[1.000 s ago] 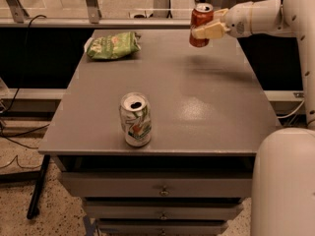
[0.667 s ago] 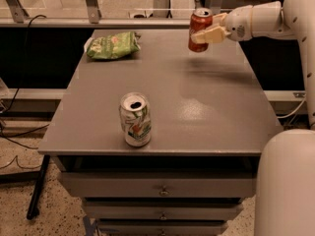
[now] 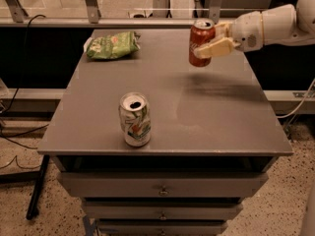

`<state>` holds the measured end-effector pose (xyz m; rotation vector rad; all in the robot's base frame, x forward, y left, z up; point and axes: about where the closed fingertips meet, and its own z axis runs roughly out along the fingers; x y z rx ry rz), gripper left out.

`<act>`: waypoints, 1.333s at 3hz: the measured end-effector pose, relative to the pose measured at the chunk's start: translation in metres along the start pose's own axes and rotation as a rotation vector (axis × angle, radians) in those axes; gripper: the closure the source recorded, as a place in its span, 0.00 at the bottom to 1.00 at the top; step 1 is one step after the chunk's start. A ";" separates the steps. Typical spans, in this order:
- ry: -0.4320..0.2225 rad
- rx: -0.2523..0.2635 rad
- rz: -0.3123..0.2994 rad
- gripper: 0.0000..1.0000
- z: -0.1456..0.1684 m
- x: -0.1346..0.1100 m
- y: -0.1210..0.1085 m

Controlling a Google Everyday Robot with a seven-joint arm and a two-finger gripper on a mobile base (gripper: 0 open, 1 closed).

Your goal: Move coke can near 7up can

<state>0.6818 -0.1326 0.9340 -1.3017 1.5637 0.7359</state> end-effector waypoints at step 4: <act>-0.043 -0.259 -0.009 1.00 0.023 0.012 0.163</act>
Offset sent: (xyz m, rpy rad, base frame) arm -0.1457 0.0609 -0.0401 0.0857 0.0808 0.1841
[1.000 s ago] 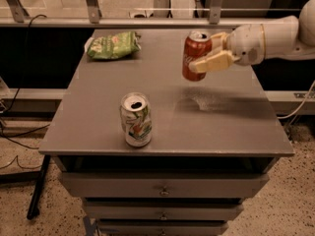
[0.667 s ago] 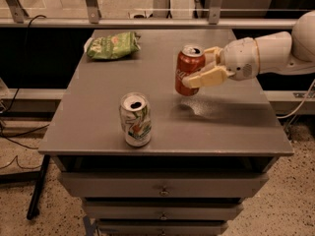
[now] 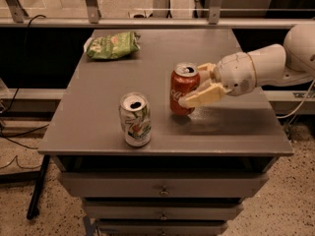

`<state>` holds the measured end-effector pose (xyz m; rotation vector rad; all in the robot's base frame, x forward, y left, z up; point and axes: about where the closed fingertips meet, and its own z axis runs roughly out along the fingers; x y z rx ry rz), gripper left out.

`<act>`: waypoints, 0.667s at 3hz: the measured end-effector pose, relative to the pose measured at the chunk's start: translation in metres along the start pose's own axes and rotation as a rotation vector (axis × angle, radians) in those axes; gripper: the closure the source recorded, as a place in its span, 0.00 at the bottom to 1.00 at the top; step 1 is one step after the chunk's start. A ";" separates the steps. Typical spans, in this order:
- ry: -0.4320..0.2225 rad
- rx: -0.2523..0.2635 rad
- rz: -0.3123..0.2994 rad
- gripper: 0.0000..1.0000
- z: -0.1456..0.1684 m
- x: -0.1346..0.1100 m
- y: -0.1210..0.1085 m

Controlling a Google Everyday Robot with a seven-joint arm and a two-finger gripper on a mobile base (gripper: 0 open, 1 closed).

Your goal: Move coke can near 7up can

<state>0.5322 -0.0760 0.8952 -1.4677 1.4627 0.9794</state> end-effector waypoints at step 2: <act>-0.032 -0.059 -0.004 1.00 0.025 -0.001 0.029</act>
Offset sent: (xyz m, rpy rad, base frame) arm -0.0424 0.0373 -0.0152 0.0622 0.0255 0.0734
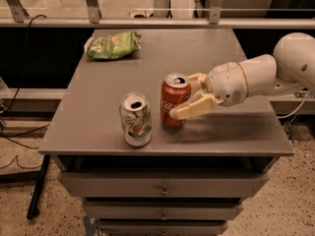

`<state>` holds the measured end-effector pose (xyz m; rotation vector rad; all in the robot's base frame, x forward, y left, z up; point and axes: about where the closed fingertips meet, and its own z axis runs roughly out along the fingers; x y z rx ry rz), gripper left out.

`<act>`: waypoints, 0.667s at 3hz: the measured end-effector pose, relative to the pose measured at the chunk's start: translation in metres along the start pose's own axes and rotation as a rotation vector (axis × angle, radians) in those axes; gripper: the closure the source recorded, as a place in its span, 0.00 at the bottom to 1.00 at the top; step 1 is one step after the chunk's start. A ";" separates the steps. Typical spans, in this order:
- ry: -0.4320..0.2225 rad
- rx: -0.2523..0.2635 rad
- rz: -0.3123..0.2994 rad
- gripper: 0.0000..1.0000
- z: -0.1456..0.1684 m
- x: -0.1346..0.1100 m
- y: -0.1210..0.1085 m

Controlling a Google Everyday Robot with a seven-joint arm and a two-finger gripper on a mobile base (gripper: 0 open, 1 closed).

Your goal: Move coke can near 7up can

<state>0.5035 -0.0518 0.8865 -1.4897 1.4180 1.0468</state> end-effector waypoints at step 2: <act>-0.025 -0.020 -0.009 0.62 0.019 0.002 0.010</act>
Offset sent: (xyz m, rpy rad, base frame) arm -0.0153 0.0195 -0.0116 0.0354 -0.0047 0.0241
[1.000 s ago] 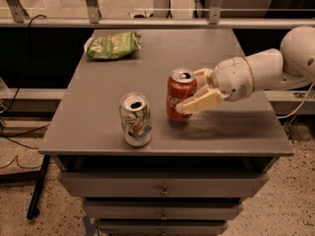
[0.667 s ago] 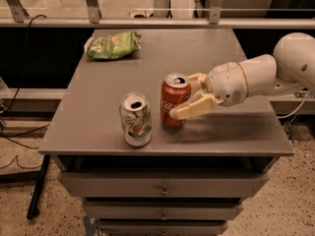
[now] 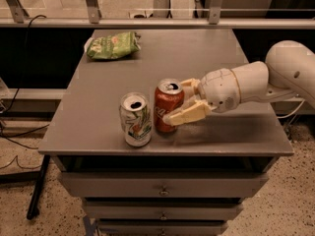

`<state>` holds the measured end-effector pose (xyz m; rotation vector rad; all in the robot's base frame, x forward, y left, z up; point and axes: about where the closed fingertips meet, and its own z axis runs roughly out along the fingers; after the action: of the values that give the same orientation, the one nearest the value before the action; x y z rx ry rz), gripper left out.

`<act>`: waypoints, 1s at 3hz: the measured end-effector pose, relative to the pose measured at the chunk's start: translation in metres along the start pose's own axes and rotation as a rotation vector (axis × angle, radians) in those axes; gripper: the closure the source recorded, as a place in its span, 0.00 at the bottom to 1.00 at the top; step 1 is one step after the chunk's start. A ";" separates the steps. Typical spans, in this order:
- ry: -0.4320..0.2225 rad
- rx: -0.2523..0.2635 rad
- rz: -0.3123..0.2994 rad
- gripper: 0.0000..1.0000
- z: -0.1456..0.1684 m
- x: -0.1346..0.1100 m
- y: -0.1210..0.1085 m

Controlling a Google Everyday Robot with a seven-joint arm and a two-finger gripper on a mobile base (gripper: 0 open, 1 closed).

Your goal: Move coke can near 7up can

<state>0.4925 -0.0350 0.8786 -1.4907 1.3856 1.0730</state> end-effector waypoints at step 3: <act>-0.013 -0.003 0.003 0.00 0.008 0.004 0.003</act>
Offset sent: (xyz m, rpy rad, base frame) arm -0.0020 0.0014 -0.0065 0.0170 0.0035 -0.0078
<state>0.4890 -0.0290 0.8727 -1.4812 1.3780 1.0853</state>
